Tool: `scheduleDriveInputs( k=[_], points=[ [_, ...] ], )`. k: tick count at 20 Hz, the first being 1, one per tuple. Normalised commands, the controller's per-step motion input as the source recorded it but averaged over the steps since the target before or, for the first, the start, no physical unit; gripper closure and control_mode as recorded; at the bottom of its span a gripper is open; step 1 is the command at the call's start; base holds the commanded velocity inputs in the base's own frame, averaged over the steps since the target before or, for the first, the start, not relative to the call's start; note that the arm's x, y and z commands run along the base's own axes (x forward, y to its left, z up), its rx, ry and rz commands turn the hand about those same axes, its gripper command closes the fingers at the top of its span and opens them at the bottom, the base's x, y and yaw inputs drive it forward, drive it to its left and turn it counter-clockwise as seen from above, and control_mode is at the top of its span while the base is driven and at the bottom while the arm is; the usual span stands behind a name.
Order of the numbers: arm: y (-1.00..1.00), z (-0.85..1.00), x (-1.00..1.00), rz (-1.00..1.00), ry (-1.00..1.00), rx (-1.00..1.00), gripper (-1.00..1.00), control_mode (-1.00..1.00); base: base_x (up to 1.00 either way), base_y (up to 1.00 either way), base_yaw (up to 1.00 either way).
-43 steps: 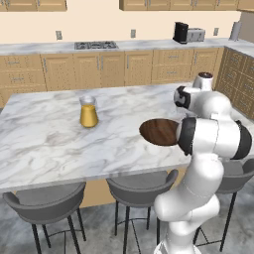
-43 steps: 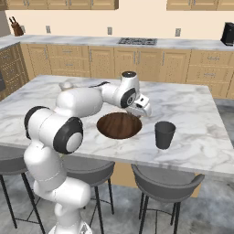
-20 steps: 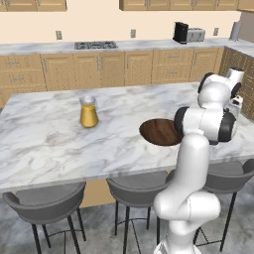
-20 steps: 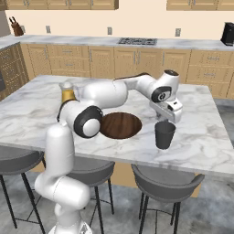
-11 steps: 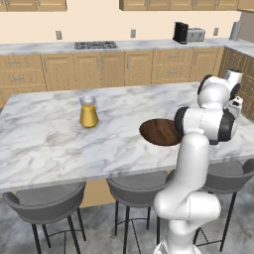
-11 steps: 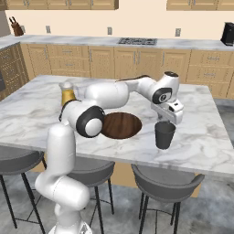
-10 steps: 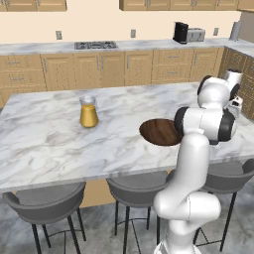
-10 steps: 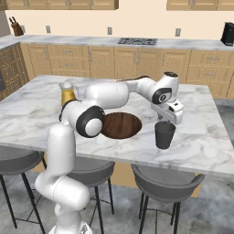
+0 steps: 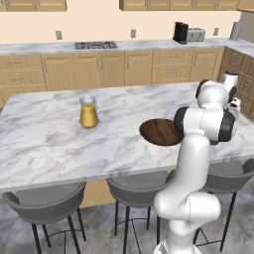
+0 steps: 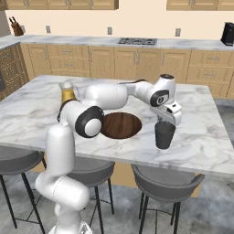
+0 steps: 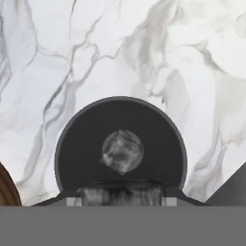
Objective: There are two ice cubes in the ice bowl. Place both ice cubes in the glass cup.
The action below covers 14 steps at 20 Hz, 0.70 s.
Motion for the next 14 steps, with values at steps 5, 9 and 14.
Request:
scheduleDriveInputs(
  k=[5,9,14],
  points=[
    [0.0,-0.19,0.01,0.0,0.0,-0.05,1.0,-1.0,0.0,0.0,0.0],
    [-0.01,-0.02,0.1,0.0,0.0,0.0,1.0,-1.0,0.0,0.0,0.0],
    [-0.22,0.0,0.14,0.0,0.0,0.0,1.0,-1.0,0.0,0.0,0.0]
  ],
)
